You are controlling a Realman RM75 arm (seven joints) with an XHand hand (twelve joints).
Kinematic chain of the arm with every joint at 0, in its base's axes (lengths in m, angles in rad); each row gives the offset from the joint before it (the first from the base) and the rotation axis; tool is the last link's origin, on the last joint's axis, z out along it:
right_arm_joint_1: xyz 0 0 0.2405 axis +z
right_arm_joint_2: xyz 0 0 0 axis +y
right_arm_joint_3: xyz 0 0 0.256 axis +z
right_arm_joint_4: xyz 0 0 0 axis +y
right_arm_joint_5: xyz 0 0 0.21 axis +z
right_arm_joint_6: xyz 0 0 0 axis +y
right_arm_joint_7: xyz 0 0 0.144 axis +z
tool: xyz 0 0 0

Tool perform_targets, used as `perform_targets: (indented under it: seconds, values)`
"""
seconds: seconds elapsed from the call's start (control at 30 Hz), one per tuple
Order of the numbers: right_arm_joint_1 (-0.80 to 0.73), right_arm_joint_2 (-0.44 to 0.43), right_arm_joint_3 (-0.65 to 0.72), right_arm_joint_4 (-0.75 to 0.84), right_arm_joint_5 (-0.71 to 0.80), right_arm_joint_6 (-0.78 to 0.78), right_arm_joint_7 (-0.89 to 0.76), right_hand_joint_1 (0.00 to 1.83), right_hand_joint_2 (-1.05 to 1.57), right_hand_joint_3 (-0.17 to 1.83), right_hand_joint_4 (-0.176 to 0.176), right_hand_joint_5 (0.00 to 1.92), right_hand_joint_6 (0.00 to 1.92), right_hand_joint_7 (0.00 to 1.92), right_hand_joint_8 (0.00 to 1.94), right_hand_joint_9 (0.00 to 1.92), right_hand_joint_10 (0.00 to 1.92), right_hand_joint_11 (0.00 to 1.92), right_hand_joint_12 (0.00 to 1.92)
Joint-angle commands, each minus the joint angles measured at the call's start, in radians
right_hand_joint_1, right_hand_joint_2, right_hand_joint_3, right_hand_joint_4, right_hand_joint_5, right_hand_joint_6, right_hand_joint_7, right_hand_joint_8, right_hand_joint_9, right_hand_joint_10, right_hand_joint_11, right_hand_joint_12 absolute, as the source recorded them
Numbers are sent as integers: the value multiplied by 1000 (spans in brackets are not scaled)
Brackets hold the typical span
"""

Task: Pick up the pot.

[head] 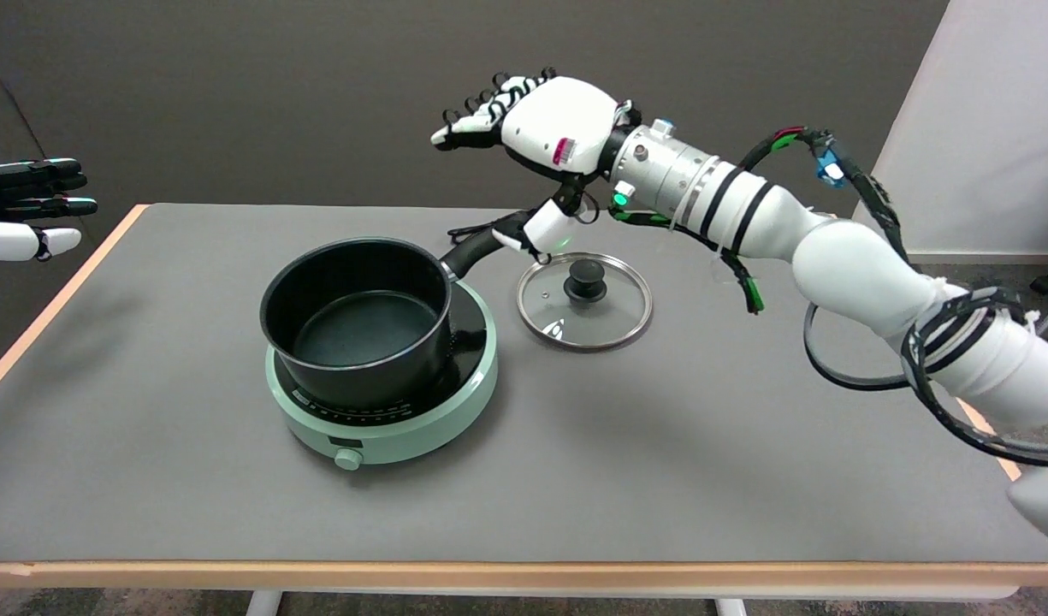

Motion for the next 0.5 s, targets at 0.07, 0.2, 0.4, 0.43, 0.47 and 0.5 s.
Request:
perform_targets:
  seconds: [0.07, 0.2, 0.4, 0.43, 0.47, 0.5]
  values:
    - [135, 44, -168, -77, 80, -53, 7, 827, 467, 1006, 101, 402, 171, 488, 174, 479, 267, 341, 621]
    - [154, 29, -194, -123, 80, -53, 7, 829, 468, 1005, 102, 408, 174, 493, 175, 481, 268, 342, 622]
    - [173, 0, -225, -177, 80, -53, 7, 833, 474, 1003, 108, 421, 179, 508, 177, 493, 275, 348, 627]
    - [177, -4, -227, -185, 80, -53, 7, 834, 474, 1003, 108, 422, 179, 508, 177, 495, 276, 348, 627]
    - [178, -7, -228, -186, 80, -50, 7, 835, 474, 1003, 108, 423, 180, 509, 177, 495, 276, 349, 627]
    - [178, -7, -228, -187, 80, -48, 7, 835, 474, 1003, 109, 424, 180, 509, 177, 496, 277, 349, 628]
